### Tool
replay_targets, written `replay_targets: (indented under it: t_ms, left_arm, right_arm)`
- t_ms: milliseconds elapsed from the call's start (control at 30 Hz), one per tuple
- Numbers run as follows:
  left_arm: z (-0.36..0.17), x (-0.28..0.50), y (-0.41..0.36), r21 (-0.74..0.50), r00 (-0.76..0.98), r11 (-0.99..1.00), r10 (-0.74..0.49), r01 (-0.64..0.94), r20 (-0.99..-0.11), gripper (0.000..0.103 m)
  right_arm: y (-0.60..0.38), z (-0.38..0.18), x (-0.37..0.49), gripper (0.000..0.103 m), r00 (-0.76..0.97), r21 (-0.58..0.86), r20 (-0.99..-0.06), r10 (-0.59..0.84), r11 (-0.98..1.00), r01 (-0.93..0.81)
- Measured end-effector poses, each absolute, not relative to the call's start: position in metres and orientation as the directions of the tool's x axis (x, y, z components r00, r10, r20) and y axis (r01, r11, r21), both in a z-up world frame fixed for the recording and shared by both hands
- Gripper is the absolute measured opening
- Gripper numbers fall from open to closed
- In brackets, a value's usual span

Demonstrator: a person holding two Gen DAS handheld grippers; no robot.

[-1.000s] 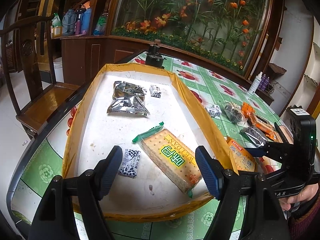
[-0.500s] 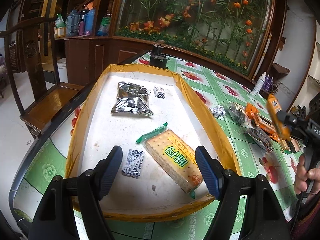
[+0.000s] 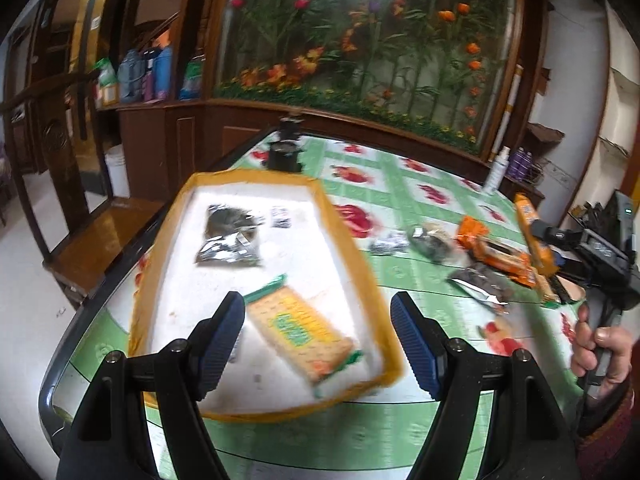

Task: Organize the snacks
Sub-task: 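Grasp a silver foil bag with the left gripper while the right gripper holds the biscuit pack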

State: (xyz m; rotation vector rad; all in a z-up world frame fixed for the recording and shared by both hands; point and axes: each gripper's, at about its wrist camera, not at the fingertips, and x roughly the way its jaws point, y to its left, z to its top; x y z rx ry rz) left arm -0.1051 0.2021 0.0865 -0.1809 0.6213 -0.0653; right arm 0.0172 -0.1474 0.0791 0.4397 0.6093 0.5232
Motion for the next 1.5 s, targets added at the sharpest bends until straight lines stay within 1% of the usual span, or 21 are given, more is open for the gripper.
replay_targets:
  t_ms: [233, 400, 500, 567, 633, 667, 700, 733, 833, 900, 1000, 1033, 1100, 1200, 1267, 1333, 1367, 1400, 1500]
  left_arm:
    - [0.098, -0.095, 0.153, -0.259, 0.743, 0.953, -0.286, 0.156, -0.605, 0.076]
    - [0.088, -0.074, 0.104, -0.349, 0.633, 0.904, -0.424, 0.248, -0.648, 0.076]
    - [0.083, -0.054, 0.075, -0.368, 0.592, 0.886, -0.462, 0.281, -0.66, 0.075]
    - [0.082, -0.04, 0.054, -0.303, 0.587, 0.899, -0.435, 0.315, -0.683, 0.075]
    - [0.075, -0.022, 0.033, -0.267, 0.549, 0.895, -0.432, 0.356, -0.716, 0.077]
    - [0.072, -0.013, 0.025, -0.258, 0.536, 0.896, -0.426, 0.36, -0.729, 0.08]
    - [0.068, -0.002, 0.015, -0.25, 0.517, 0.898, -0.417, 0.363, -0.747, 0.086]
    - [0.065, 0.004, 0.01, -0.246, 0.508, 0.897, -0.416, 0.368, -0.754, 0.087]
    - [0.059, 0.022, -0.009, -0.181, 0.514, 0.909, -0.366, 0.375, -0.775, 0.088]
    - [0.053, 0.031, -0.025, -0.132, 0.496, 0.902, -0.343, 0.412, -0.798, 0.088]
    - [0.041, 0.041, -0.044, -0.013, 0.505, 0.894, -0.265, 0.448, -0.821, 0.088]
    - [0.038, 0.044, -0.047, 0.009, 0.509, 0.894, -0.248, 0.449, -0.824, 0.088]
    - [0.032, 0.049, -0.049, 0.023, 0.511, 0.89, -0.24, 0.456, -0.825, 0.088]
    - [0.026, 0.053, -0.043, -0.026, 0.514, 0.9, -0.273, 0.436, -0.814, 0.088]
    - [0.026, 0.051, -0.037, -0.066, 0.517, 0.899, -0.307, 0.432, -0.799, 0.083]
    - [0.026, 0.048, -0.032, -0.094, 0.518, 0.898, -0.331, 0.431, -0.788, 0.069]
    - [0.027, 0.043, -0.029, -0.102, 0.522, 0.898, -0.337, 0.427, -0.784, 0.066]
    - [0.029, 0.038, -0.025, -0.108, 0.523, 0.899, -0.342, 0.425, -0.781, 0.06]
    - [0.027, 0.024, -0.019, -0.121, 0.505, 0.894, -0.351, 0.431, -0.789, 0.059]
  right_arm:
    - [-0.171, 0.078, 0.011, 0.074, 0.738, 0.529, -0.42, 0.528, 0.803, -0.274]
    - [-0.177, 0.075, 0.012, 0.074, 0.736, 0.55, -0.417, 0.534, 0.792, -0.264]
    - [-0.177, 0.075, 0.011, 0.074, 0.732, 0.556, -0.414, 0.541, 0.787, -0.267]
    - [-0.18, 0.076, 0.01, 0.074, 0.736, 0.564, -0.405, 0.542, 0.782, -0.265]
    - [-0.184, 0.076, 0.01, 0.074, 0.743, 0.58, -0.395, 0.539, 0.774, -0.253]
    - [-0.188, 0.075, 0.01, 0.074, 0.745, 0.59, -0.391, 0.54, 0.769, -0.247]
    - [-0.191, 0.074, 0.011, 0.074, 0.747, 0.604, -0.387, 0.541, 0.761, -0.237]
    - [-0.193, 0.073, 0.011, 0.074, 0.746, 0.611, -0.386, 0.543, 0.756, -0.234]
    - [-0.196, 0.071, 0.012, 0.074, 0.742, 0.633, -0.381, 0.551, 0.741, -0.225]
    - [-0.196, 0.071, 0.012, 0.074, 0.742, 0.638, -0.381, 0.551, 0.738, -0.221]
    - [-0.198, 0.072, 0.012, 0.074, 0.744, 0.643, -0.379, 0.55, 0.735, -0.216]
    - [-0.199, 0.072, 0.012, 0.074, 0.745, 0.645, -0.378, 0.55, 0.733, -0.214]
    - [-0.2, 0.072, 0.012, 0.074, 0.746, 0.649, -0.377, 0.549, 0.731, -0.211]
    - [-0.199, 0.072, 0.012, 0.074, 0.746, 0.646, -0.378, 0.548, 0.733, -0.212]
    - [-0.2, 0.072, 0.012, 0.074, 0.746, 0.645, -0.38, 0.547, 0.735, -0.211]
    - [-0.2, 0.072, 0.012, 0.074, 0.745, 0.644, -0.381, 0.547, 0.735, -0.211]
    - [-0.2, 0.072, 0.012, 0.074, 0.744, 0.642, -0.383, 0.547, 0.737, -0.212]
    - [-0.2, 0.072, 0.012, 0.074, 0.744, 0.641, -0.383, 0.548, 0.737, -0.212]
    - [-0.197, 0.072, 0.011, 0.074, 0.74, 0.641, -0.386, 0.551, 0.737, -0.215]
